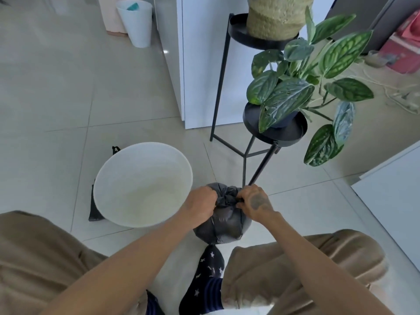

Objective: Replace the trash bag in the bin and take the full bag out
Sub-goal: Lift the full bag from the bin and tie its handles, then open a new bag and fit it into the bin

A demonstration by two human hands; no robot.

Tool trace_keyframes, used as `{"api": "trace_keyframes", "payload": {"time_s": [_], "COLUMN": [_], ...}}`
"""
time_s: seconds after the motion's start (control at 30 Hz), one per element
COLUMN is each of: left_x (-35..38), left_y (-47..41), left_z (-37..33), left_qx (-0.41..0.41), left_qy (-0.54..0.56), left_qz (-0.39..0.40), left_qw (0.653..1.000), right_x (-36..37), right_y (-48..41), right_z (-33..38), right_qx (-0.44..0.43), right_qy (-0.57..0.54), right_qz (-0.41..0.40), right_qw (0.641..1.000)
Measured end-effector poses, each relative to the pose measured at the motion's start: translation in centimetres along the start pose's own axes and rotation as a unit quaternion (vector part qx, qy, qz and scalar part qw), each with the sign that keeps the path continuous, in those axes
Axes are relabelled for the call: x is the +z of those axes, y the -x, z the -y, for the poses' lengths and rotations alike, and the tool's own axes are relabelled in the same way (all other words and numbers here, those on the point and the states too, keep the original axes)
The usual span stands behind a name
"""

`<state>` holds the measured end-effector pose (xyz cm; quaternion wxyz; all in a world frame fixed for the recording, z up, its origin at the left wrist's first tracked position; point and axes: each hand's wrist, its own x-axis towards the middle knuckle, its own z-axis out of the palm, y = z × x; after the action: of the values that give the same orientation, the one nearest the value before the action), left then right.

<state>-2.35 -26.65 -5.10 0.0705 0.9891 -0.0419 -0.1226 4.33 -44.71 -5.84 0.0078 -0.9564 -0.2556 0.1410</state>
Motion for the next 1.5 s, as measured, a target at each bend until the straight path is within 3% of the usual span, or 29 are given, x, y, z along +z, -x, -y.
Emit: {"api": "trace_keyframes", "payload": {"time_s": [0.33,0.73,1.0,1.2,1.5], "left_x": [3.6,-0.6,-6.8,-7.8,-5.9], "left_y": [-0.8,-0.2,1.2,5.5,10.9], "left_z": [-0.3,0.1,6.0,12.9,21.3], "left_qx": [-0.019,0.015,-0.04,-0.147,-0.298], "left_qy": [0.014,0.038,0.112,0.15,0.247], "left_qz": [0.083,0.07,-0.046,-0.128,-0.29], "left_qw": [0.996,0.997,0.992,0.969,0.875], "right_x": [3.6,-1.5,-7.9,-8.1,-5.9], "right_y": [-1.2,-1.3,-2.4,-5.1,-10.5], "right_z": [-0.7,-1.8,2.6,8.3,15.1], "right_qx": [0.007,0.016,-0.02,-0.073,-0.086], "right_qy": [-0.059,-0.127,-0.213,-0.211,-0.197], "right_qz": [0.065,0.031,-0.044,-0.052,-0.051], "right_qw": [0.996,0.991,0.976,0.973,0.975]}}
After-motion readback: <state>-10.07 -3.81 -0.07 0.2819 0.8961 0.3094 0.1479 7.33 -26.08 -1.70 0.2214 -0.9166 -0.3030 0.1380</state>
